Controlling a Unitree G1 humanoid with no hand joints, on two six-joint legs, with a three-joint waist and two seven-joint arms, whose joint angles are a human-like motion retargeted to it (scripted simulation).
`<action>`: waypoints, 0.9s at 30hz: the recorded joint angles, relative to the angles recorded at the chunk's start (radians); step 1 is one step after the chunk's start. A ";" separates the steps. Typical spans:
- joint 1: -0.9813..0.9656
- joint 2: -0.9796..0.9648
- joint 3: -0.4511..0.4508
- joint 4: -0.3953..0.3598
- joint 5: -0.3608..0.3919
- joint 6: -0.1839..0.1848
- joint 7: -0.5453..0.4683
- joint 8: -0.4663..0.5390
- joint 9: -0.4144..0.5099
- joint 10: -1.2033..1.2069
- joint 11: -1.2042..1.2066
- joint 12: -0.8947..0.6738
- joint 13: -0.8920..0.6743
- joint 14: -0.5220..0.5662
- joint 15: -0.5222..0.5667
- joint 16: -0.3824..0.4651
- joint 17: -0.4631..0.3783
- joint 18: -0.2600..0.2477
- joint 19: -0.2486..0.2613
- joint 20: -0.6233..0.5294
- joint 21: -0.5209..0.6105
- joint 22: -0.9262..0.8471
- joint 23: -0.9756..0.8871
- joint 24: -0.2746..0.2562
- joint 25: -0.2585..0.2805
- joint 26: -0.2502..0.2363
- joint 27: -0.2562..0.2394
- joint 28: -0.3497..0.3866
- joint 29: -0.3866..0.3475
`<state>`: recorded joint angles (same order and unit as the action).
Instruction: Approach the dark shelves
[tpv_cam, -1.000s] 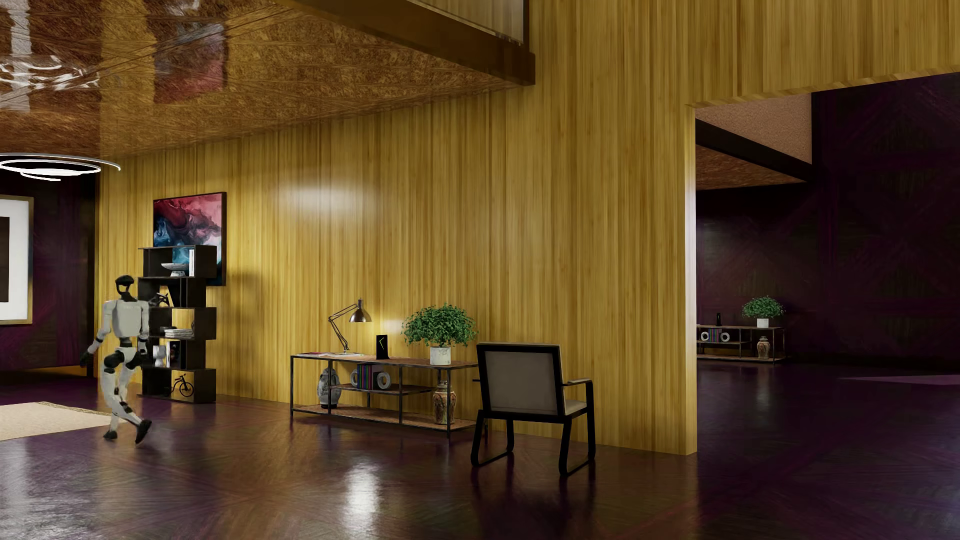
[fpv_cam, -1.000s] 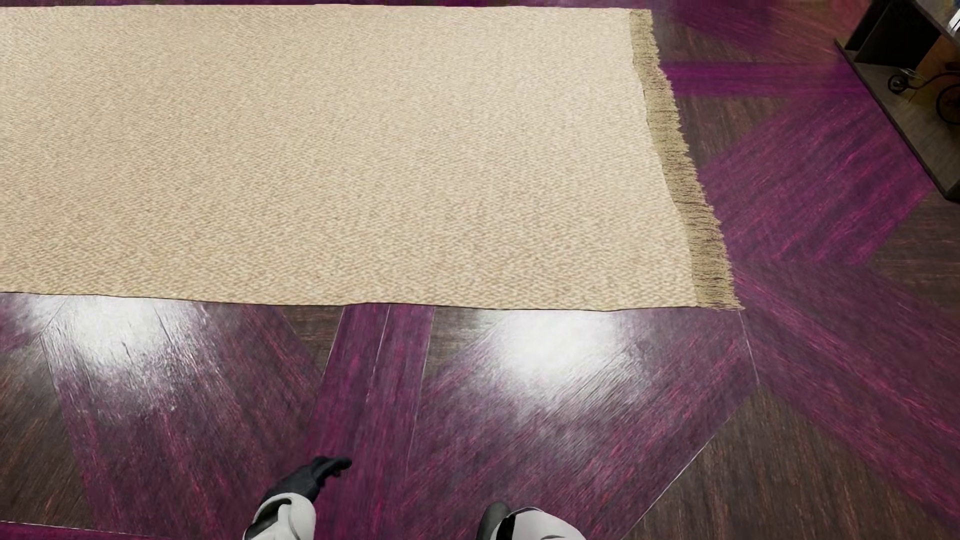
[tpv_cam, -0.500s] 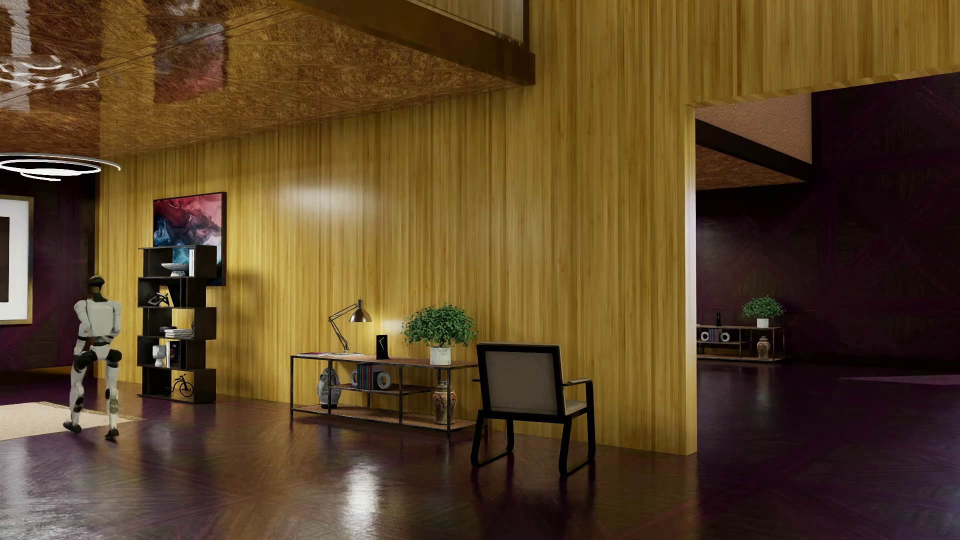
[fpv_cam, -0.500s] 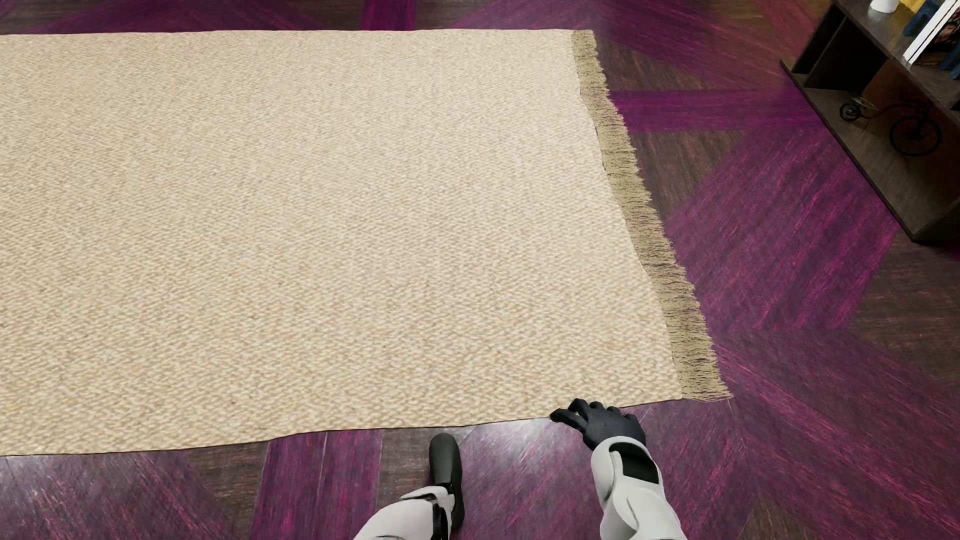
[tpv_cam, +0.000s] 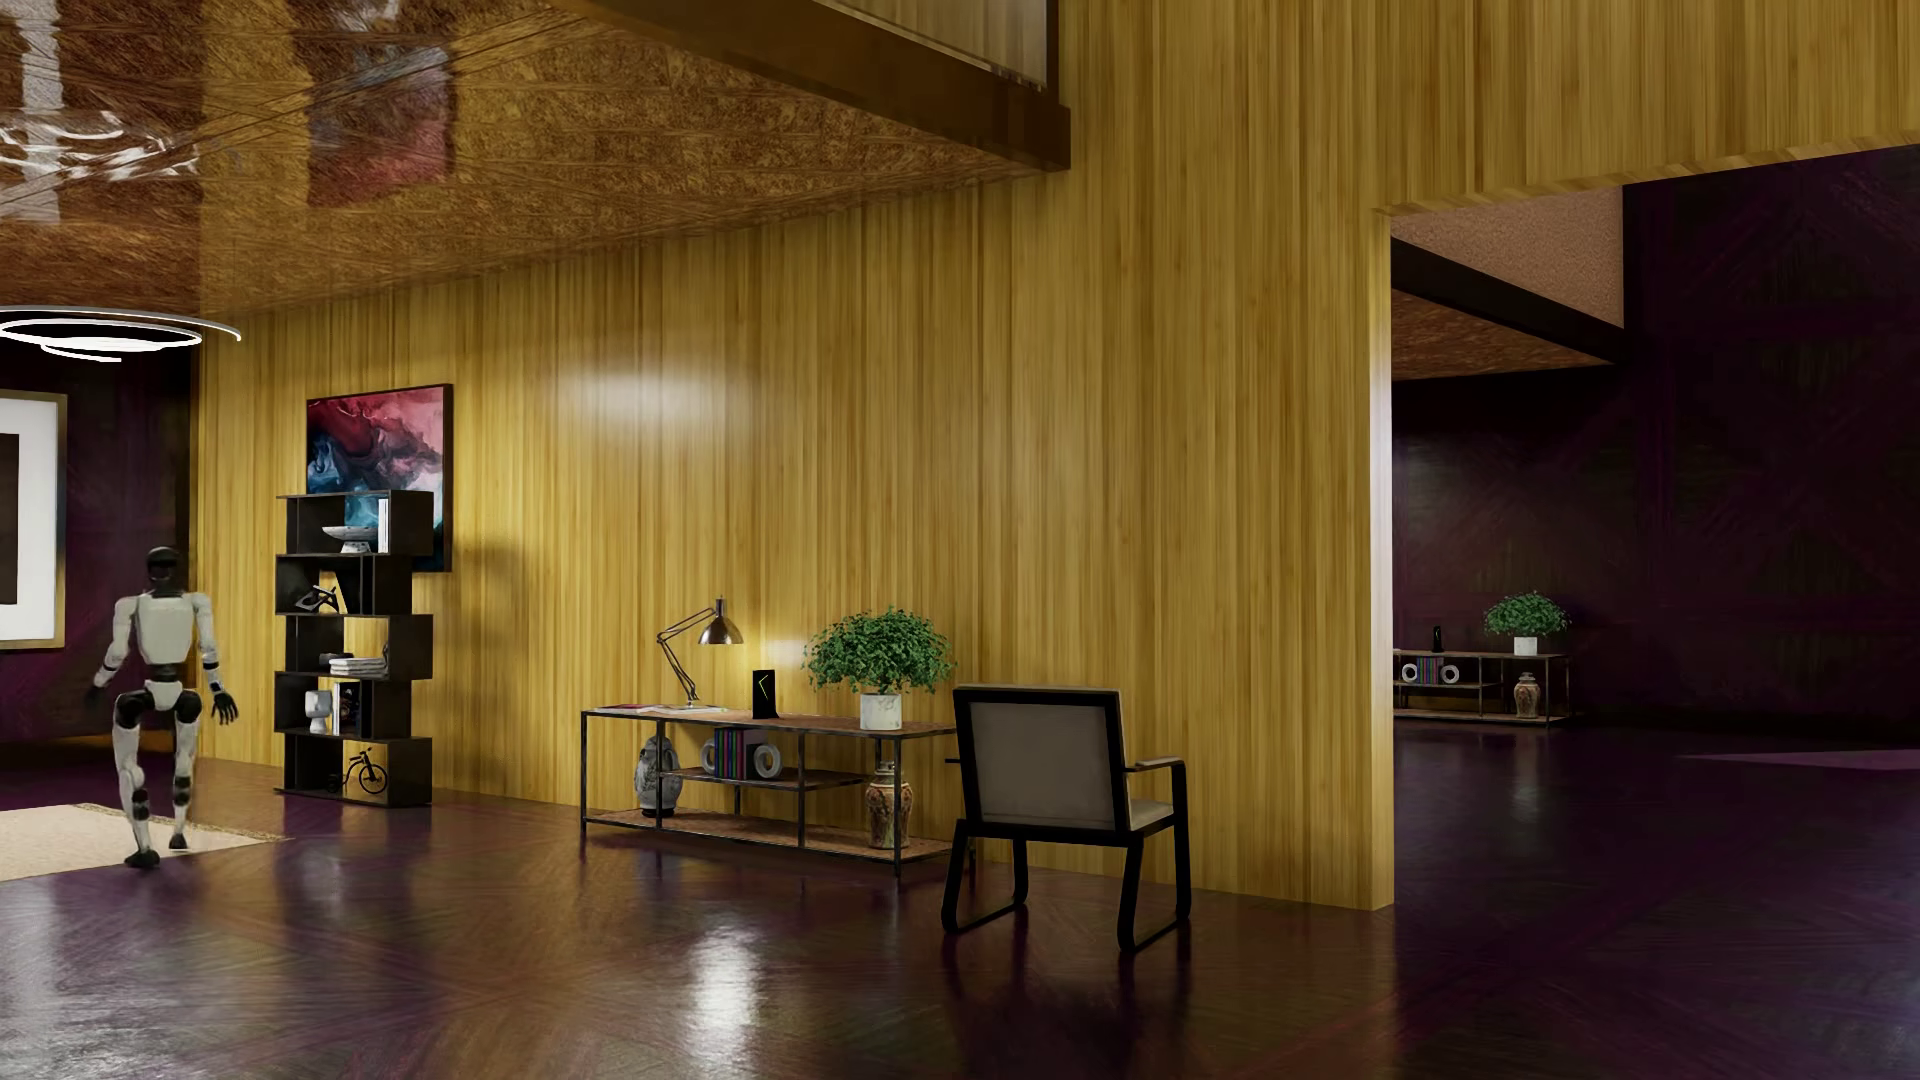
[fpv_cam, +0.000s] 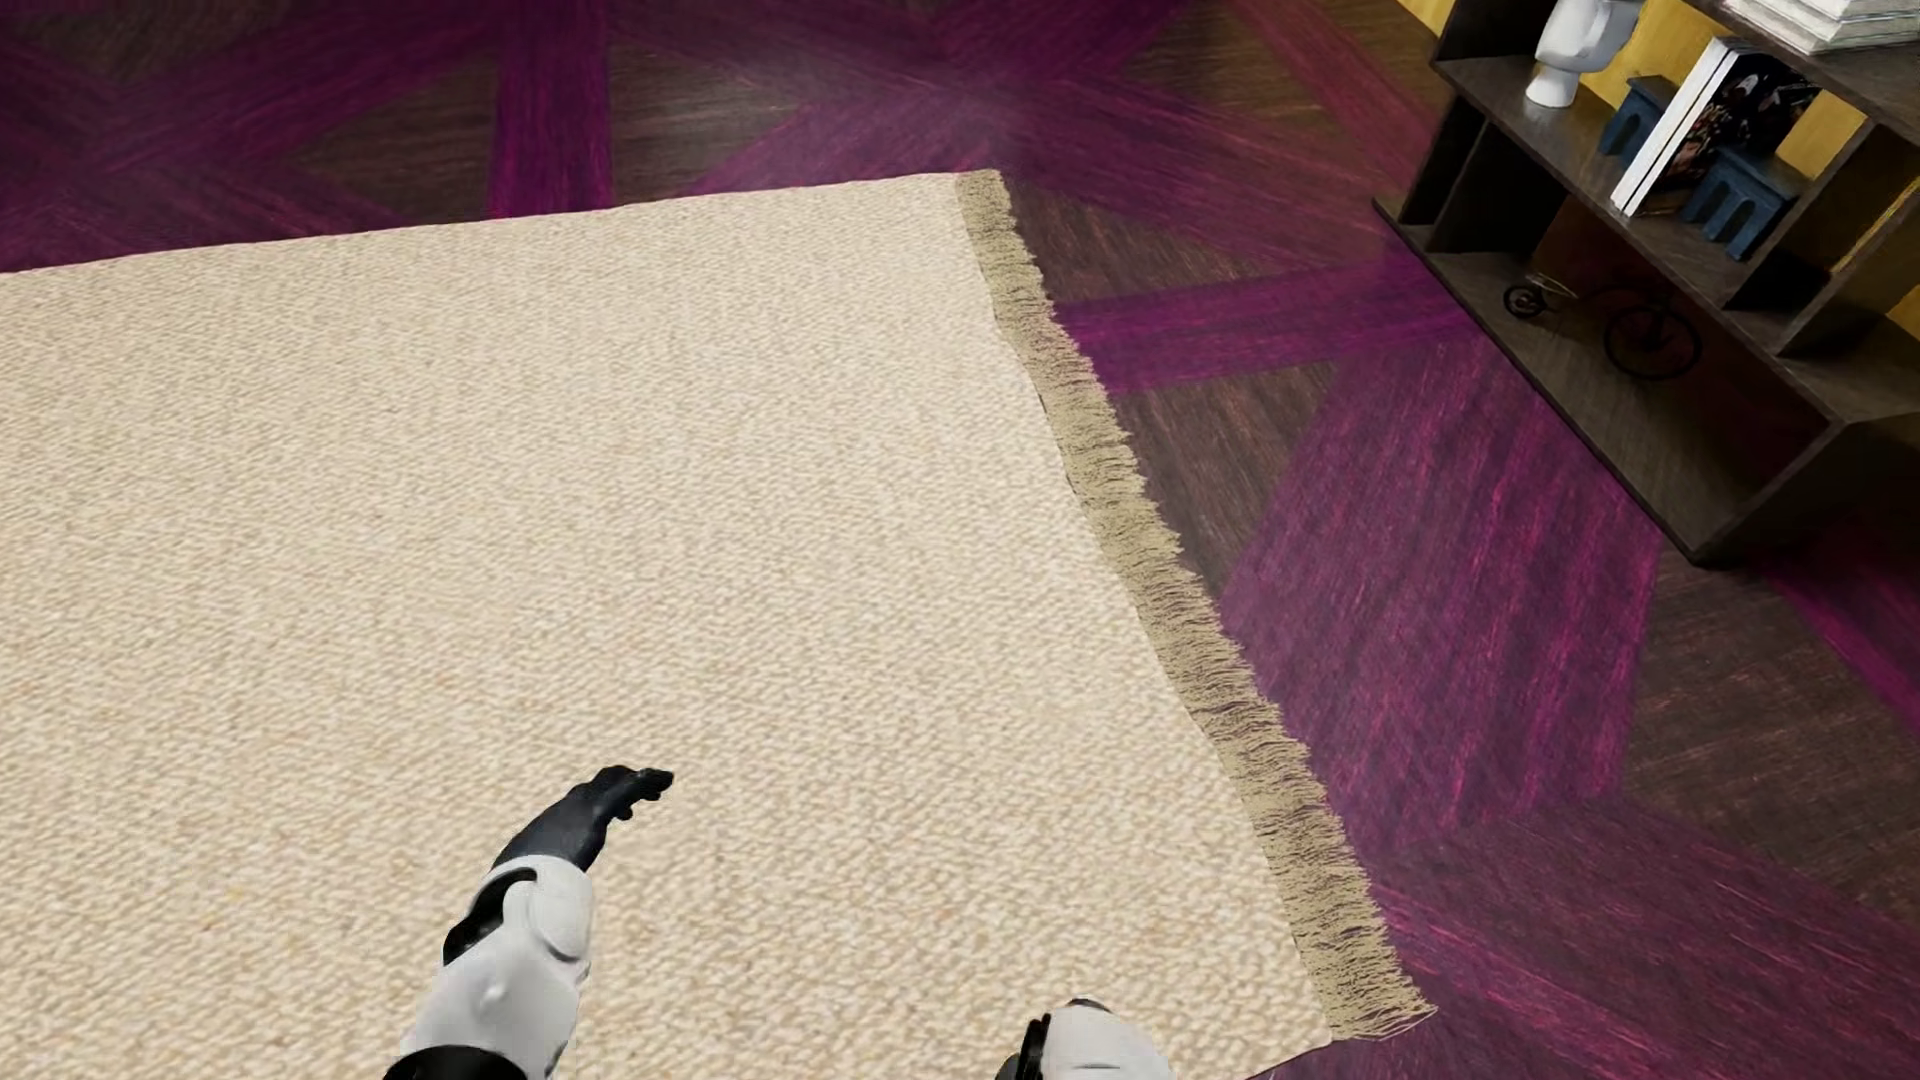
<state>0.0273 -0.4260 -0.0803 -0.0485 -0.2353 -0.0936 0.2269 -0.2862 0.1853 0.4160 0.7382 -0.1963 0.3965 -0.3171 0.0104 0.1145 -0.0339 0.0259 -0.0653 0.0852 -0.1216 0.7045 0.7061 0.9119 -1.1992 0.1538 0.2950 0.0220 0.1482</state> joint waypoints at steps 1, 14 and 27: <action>0.047 0.014 -0.006 -0.010 0.024 -0.001 0.006 -0.045 -0.004 -0.036 -0.243 -0.016 0.000 -0.017 0.042 0.002 0.003 -0.007 0.026 0.007 0.008 -0.052 0.009 -0.063 -0.025 -0.023 0.002 0.022 0.016; -0.109 0.182 -0.008 0.224 0.228 0.159 -0.041 -0.142 -0.016 0.882 -0.266 0.319 -0.214 0.301 -0.115 -0.020 0.114 -0.004 -0.126 -0.073 -0.049 0.156 0.097 -0.020 -0.081 0.173 0.065 -0.115 -0.225; -0.494 0.690 0.093 0.157 0.340 0.168 -0.243 0.146 -0.031 -0.106 -0.372 0.565 -0.496 0.405 -0.371 -0.133 0.002 -0.067 0.016 0.197 0.187 0.002 -0.097 -0.032 0.011 0.128 -0.008 -0.068 -0.181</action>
<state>-0.4668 0.2643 0.0123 0.1081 0.1046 0.0742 -0.0158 -0.1406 0.1545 0.3096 0.3665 0.3685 -0.0990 0.0883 -0.3606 -0.0181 -0.0316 -0.0407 -0.0491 0.2821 0.0651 0.7070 0.6087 0.8799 -1.1880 0.2822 0.2866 -0.0455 -0.0329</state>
